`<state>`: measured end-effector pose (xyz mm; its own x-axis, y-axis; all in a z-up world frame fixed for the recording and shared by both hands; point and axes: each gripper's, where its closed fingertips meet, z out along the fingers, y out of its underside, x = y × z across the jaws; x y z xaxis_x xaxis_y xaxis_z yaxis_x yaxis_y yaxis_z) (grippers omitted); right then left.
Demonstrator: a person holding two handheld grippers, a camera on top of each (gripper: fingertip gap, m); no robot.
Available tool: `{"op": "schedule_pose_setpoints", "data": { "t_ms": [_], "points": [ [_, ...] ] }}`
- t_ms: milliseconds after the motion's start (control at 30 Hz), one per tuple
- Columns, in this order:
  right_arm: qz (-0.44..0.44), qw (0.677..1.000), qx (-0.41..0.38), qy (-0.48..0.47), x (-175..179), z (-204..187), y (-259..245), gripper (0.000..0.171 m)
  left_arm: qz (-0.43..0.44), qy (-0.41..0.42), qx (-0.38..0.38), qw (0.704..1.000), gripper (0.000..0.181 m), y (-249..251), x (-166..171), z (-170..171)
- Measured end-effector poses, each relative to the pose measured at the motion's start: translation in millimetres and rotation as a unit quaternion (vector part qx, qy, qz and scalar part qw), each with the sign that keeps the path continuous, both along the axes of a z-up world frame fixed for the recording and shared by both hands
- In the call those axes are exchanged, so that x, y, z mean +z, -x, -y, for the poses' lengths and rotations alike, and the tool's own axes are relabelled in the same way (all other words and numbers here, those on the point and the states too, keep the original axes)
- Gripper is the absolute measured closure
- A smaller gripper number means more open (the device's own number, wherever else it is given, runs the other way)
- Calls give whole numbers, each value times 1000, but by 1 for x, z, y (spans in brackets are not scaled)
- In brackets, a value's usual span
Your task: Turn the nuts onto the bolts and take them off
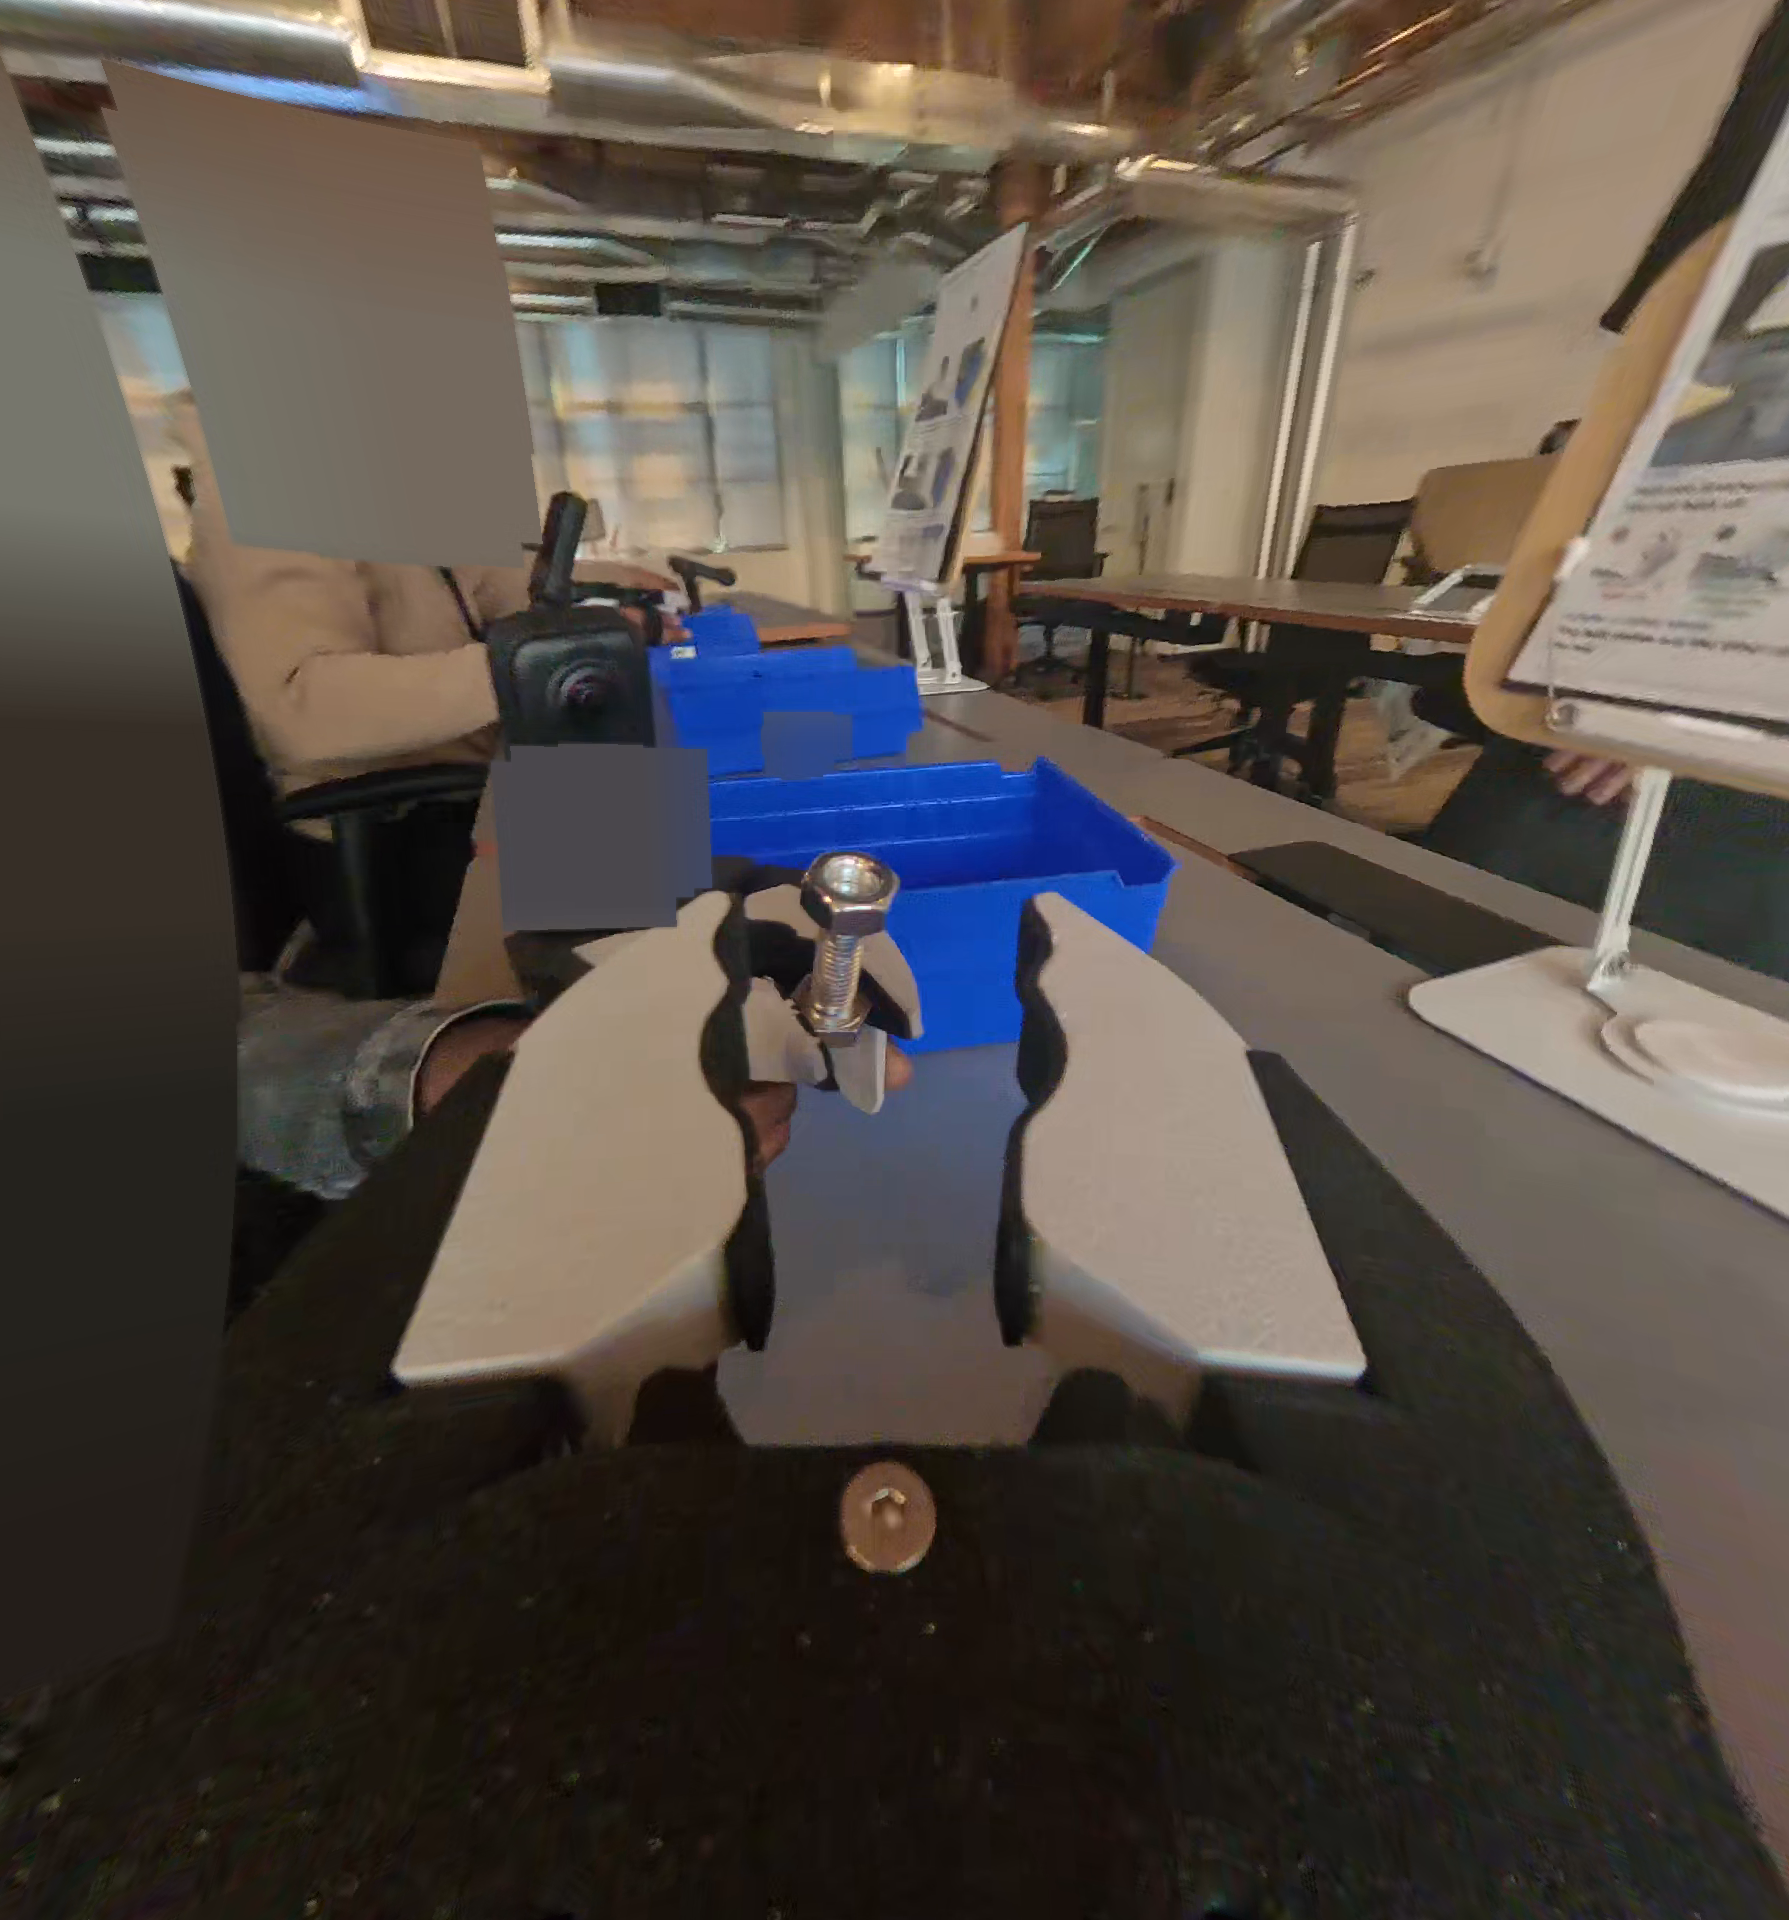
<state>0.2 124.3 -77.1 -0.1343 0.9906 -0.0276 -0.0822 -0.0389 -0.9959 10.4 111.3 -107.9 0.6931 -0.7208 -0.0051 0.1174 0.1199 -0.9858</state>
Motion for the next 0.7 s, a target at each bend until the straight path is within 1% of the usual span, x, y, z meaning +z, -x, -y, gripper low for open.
{"op": "schedule_pose_setpoints", "data": {
  "t_ms": [67,133,333,500,700],
  "points": [
    [-14,1000,-12,18,-14,1,5,129,-6,3,16,1000,164,0,-13,-3],
    [-21,999,-22,34,-24,2,8,135,4,14,14,1000,164,-1,-23,-4],
    [-16,998,-43,44,-38,-3,10,140,1,14,16,1000,164,-5,-40,-6],
    [-4,998,-55,41,-50,-3,4,140,18,28,-7,999,164,-6,-52,-5],
    [2,997,-63,38,-58,0,-3,140,13,32,-18,999,164,-7,-53,-4]
  ]
}}
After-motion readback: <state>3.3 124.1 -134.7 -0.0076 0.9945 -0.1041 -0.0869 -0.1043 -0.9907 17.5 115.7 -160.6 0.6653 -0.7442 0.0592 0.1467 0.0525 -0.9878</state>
